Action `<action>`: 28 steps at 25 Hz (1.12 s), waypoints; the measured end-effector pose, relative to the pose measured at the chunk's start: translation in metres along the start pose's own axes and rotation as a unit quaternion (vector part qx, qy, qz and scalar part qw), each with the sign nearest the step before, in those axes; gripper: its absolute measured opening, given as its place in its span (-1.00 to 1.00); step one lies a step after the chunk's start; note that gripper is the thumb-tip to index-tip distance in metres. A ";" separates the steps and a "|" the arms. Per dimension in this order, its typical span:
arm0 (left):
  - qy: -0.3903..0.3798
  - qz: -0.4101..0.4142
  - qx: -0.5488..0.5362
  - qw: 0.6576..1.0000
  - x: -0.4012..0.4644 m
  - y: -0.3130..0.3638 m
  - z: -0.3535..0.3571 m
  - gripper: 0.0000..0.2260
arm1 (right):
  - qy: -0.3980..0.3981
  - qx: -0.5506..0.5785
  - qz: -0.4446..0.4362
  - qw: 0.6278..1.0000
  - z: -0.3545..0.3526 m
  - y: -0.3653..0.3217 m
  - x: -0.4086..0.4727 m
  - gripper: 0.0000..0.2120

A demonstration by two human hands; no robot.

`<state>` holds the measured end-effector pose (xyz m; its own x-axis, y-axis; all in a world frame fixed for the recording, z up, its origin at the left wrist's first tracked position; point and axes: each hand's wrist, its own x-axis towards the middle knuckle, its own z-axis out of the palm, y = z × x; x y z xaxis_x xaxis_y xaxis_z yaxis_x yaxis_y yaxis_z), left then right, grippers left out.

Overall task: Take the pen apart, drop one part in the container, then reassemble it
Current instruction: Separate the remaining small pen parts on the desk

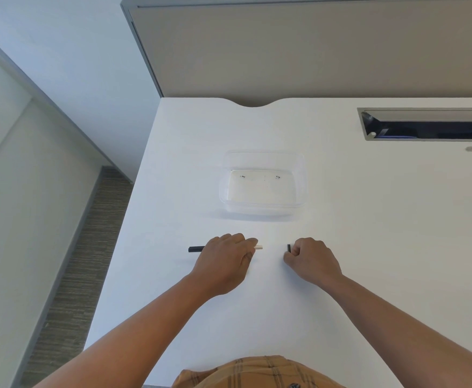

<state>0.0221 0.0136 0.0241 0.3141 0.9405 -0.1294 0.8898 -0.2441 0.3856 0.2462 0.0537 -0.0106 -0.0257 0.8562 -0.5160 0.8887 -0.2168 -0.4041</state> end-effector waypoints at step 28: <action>-0.013 -0.007 0.016 1.000 -0.003 0.000 0.000 -0.65 | -0.004 0.027 0.017 0.999 0.001 -0.001 -0.003 -0.74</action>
<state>0.0217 0.0110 0.0243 0.3101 0.9375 -0.1583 0.9043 -0.2394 0.3534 0.2445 0.0507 -0.0091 0.0004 0.8439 -0.5365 0.8630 -0.2713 -0.4261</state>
